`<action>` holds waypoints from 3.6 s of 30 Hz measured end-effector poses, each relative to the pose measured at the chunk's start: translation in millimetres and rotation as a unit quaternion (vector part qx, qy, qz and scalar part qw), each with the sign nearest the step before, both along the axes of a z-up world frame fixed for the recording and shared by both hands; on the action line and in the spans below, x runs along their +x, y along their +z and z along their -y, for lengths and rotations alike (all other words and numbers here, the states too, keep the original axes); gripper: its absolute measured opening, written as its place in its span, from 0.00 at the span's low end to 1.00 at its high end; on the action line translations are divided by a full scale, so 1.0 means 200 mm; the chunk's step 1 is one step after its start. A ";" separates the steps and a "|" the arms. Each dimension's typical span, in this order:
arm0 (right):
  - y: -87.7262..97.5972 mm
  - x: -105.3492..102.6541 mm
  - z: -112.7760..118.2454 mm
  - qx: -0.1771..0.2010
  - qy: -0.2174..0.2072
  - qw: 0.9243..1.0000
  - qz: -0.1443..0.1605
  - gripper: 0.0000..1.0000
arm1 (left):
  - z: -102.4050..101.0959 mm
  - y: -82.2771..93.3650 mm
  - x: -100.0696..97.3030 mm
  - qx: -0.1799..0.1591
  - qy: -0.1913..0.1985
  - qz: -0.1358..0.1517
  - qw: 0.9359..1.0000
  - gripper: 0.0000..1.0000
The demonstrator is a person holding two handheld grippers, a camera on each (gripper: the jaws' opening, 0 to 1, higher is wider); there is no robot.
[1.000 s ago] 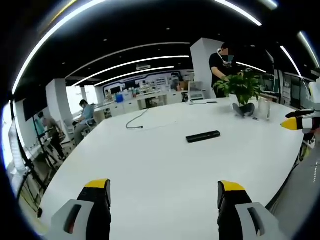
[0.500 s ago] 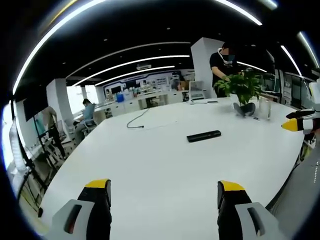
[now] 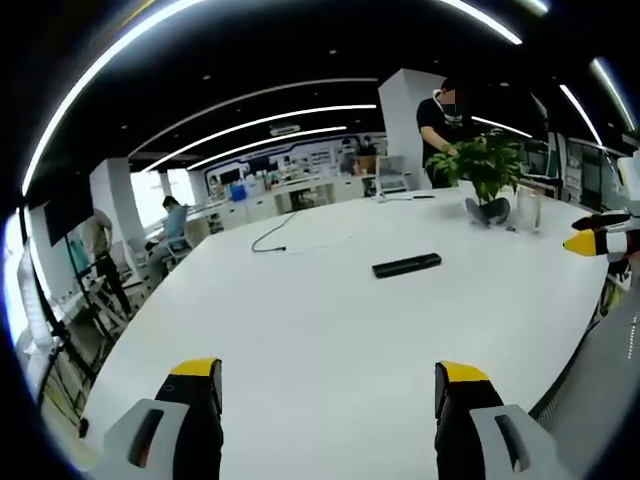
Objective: Press the specified remote control buttons in sequence, fully releasing each button before pressing the next.
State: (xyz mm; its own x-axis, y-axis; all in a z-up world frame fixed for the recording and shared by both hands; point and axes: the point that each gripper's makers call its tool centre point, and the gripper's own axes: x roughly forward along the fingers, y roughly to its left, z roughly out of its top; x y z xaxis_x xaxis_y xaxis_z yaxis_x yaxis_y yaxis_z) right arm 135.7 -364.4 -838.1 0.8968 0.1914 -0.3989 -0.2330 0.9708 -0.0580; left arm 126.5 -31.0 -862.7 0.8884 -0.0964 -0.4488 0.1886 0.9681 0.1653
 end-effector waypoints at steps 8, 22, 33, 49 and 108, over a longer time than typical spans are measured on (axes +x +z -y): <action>0.00 0.00 0.00 0.000 0.000 1.000 -0.001 0.67 | 0.02 0.00 0.00 -0.005 -0.008 -0.002 1.000 0.90; -0.01 0.00 -0.01 0.002 0.005 1.000 -0.001 0.65 | 0.03 0.00 0.00 -0.006 -0.017 -0.007 1.000 0.88; -0.02 0.00 -0.02 0.002 0.011 1.000 -0.006 0.64 | 0.03 0.04 0.00 -0.019 -0.016 0.005 1.000 0.81; -0.02 0.00 -0.02 -0.007 0.012 1.000 -0.007 0.63 | 0.11 0.14 0.19 -0.005 -0.060 0.005 0.998 0.81; -0.15 -0.01 0.04 -0.034 -0.009 0.997 -0.075 0.34 | 0.72 -0.17 1.16 0.131 -0.353 -0.114 0.919 0.57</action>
